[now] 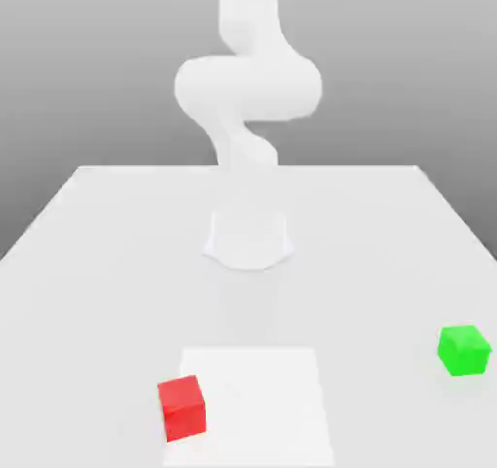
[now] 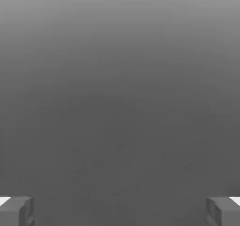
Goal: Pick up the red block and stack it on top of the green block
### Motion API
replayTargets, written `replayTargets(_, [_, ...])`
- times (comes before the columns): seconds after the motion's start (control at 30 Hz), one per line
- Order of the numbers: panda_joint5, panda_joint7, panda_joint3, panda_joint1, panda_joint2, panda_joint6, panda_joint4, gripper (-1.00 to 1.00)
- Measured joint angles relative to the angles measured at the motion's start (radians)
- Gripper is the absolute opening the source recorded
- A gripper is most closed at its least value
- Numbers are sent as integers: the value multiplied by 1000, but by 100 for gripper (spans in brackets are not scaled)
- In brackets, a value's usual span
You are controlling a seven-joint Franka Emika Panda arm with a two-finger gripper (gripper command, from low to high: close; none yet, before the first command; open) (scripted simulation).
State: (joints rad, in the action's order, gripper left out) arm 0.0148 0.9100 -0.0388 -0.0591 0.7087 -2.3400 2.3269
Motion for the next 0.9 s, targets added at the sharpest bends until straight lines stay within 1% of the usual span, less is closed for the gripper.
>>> replayTargets(0.23, [54, 321, -94, -150, -261, -113, 76, 0])
replayTargets(0.43, [103, 593, -132, -239, -480, -208, 140, 0])
replayTargets(0.6, [116, 800, -121, -274, -660, -288, 193, 0])
replayTargets(0.77, [57, 948, -113, -291, -829, -374, 246, 0])
replayTargets(0.9, [84, 1000, -84, -271, -971, -484, 235, 0])
